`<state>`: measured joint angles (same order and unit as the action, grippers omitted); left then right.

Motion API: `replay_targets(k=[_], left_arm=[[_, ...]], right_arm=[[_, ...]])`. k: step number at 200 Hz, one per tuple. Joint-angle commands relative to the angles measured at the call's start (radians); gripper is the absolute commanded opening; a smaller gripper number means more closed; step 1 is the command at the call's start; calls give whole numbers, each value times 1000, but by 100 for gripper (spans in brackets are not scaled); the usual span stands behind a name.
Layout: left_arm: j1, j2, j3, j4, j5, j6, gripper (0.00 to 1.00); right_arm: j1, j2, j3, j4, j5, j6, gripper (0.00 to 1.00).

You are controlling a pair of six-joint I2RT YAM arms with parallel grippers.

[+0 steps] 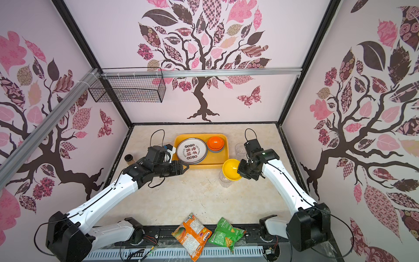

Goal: Place the mixed dishes into the plastic bin
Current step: 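Carry the yellow bowl toward the bin with the right gripper, then lower the yellow bowl into the orange bowl and open the right gripper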

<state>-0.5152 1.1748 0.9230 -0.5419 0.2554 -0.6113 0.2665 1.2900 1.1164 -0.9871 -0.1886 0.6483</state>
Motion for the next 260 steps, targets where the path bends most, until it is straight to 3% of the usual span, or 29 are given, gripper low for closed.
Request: replay_targets(k=[1,70,260], left_arm=[[35,-25,-37,-10,2,-23,73],[135,-78,-76,-10,48,-38,73],[158,-104,-100,10,67,-69,74]], right_arm=[[-2,60,86,56,-21,-15,0],[-1,289,305,97,-26,-30,0],[-1,881,904,49,-43,-24,1]])
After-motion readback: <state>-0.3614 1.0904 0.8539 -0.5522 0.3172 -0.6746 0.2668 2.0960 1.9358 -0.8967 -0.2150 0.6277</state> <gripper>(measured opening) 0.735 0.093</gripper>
